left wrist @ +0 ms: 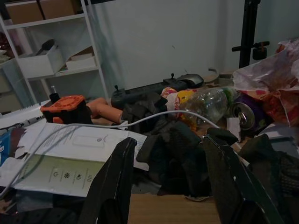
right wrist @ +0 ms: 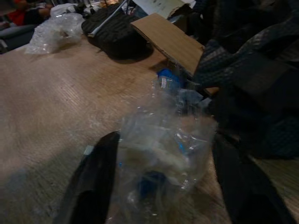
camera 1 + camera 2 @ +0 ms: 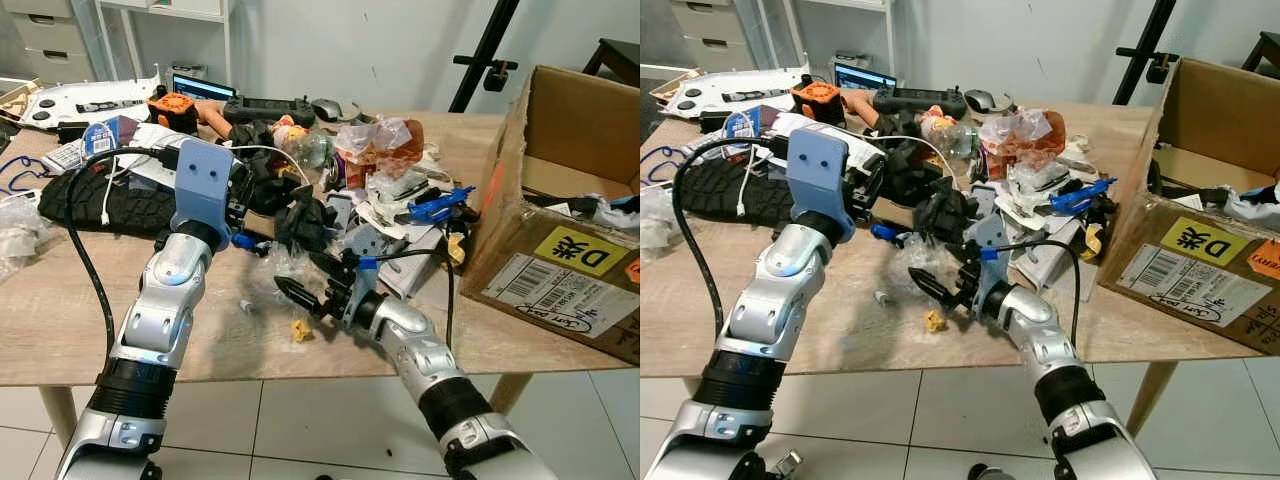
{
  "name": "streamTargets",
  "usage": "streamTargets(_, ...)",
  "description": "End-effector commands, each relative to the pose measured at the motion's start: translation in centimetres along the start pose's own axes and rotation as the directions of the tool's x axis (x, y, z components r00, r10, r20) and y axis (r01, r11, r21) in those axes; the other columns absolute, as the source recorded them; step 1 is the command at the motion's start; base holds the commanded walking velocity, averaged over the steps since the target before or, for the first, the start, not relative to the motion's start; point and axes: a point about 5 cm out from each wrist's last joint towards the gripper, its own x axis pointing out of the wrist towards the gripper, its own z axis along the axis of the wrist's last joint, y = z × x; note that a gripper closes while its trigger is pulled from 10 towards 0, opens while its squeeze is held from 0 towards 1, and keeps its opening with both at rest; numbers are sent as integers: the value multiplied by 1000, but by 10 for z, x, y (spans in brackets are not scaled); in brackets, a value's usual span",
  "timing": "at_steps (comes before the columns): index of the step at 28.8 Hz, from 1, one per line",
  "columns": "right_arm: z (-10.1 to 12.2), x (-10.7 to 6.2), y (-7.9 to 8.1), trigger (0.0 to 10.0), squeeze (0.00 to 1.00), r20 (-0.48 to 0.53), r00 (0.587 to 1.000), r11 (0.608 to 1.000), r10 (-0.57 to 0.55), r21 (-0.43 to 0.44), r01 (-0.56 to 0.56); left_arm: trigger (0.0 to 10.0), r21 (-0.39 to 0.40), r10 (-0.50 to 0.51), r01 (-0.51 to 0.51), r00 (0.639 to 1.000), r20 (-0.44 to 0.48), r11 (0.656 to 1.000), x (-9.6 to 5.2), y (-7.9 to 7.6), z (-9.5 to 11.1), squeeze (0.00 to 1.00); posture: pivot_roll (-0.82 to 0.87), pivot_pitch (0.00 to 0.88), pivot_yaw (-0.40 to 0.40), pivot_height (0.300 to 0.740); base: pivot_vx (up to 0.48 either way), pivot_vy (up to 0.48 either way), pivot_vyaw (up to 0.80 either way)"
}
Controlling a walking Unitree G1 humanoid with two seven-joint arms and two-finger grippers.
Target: Picking trash to rubbish bin
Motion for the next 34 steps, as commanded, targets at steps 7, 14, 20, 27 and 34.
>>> streamTargets(7,-3,-3,-6,0,0,0,999,999,-36,26,36,10000,4,-10,9,1000,19,1000,-1,-2,3,0,16,129,-65,740,0,0,0)
streamTargets(14,26,-1,-18,0,0,100,993,998,-62,33,59,10000,-8,-18,18,1000,25,1000,0,-4,4,0,13,112,-60,740,0,0,0)
streamTargets(20,65,0,-26,0,0,228,972,998,-56,16,54,10000,-8,-20,20,999,26,1000,0,-4,4,0,10,107,-57,740,0,0,0)
streamTargets(27,159,-14,-40,0,0,503,863,996,-45,-48,80,10000,-6,-22,22,999,32,1000,1,-5,5,0,1,98,-54,740,0,0,0)
streamTargets(34,225,-54,-74,745,0,653,722,892,-227,-158,423,10000,-12,-21,21,999,35,1000,2,-6,4,0,-10,96,-61,740,0,0,0)
